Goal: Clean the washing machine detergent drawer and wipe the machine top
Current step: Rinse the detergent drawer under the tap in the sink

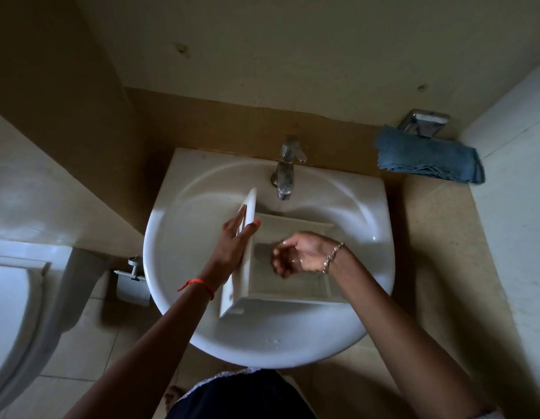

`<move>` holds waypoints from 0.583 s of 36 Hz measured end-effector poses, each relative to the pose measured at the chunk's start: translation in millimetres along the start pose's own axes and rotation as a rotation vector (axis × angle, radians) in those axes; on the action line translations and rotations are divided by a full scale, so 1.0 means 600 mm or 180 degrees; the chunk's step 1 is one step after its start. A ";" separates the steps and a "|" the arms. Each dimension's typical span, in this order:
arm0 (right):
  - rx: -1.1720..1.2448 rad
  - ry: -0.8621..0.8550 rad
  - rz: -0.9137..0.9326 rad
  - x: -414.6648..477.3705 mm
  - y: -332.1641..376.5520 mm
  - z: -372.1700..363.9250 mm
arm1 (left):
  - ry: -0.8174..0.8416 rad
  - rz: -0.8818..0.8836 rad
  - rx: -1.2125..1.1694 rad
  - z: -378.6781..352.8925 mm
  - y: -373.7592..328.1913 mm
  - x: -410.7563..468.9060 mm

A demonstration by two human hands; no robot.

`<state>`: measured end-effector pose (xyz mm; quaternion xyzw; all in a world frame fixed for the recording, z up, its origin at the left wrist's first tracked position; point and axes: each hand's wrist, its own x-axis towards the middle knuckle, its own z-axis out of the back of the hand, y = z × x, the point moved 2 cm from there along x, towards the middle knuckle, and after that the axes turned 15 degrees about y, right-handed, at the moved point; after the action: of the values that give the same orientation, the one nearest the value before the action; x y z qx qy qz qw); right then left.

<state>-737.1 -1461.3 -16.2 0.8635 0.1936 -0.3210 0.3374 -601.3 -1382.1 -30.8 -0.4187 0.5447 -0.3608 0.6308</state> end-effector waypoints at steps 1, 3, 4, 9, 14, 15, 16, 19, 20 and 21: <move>-0.0386 -0.0129 -0.0218 -0.010 -0.009 -0.002 | 0.0027 0.0020 -0.0009 0.000 -0.003 -0.002; -0.1154 -0.0483 -0.0577 -0.030 -0.025 0.001 | 0.0044 0.0037 -0.0025 0.000 -0.006 -0.004; -0.1525 -0.0679 -0.0717 -0.041 -0.028 0.003 | 0.0054 0.0036 -0.0031 0.000 -0.004 -0.004; -0.2521 -0.1753 -0.0683 -0.092 -0.011 0.026 | 0.0070 0.0029 -0.0047 -0.002 -0.003 -0.003; -0.1470 -0.1684 0.0508 -0.094 0.029 0.040 | -0.0032 0.0426 -0.0127 0.002 0.006 -0.004; -0.1065 -0.1553 0.0795 -0.085 0.038 0.040 | -0.0048 0.0576 -0.0156 0.004 0.009 -0.005; -0.0661 -0.1417 0.1055 -0.076 0.048 0.040 | -0.0057 0.0710 -0.0170 0.005 0.014 -0.005; 0.0471 -0.1000 0.1583 -0.040 0.075 0.038 | -0.0023 0.0868 -0.0165 0.004 0.013 -0.011; 0.0871 -0.0833 0.1676 -0.028 0.082 0.036 | 0.0017 0.0875 -0.0144 0.004 0.015 -0.012; 0.1236 -0.0653 0.1749 -0.017 0.089 0.034 | 0.0056 0.0879 -0.0110 0.003 0.015 -0.015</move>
<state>-723.7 -1514.1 3.9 0.8947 -0.1456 -0.3341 0.2584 -600.7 -1370.0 -35.2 -0.3473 0.6088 -0.2647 0.6623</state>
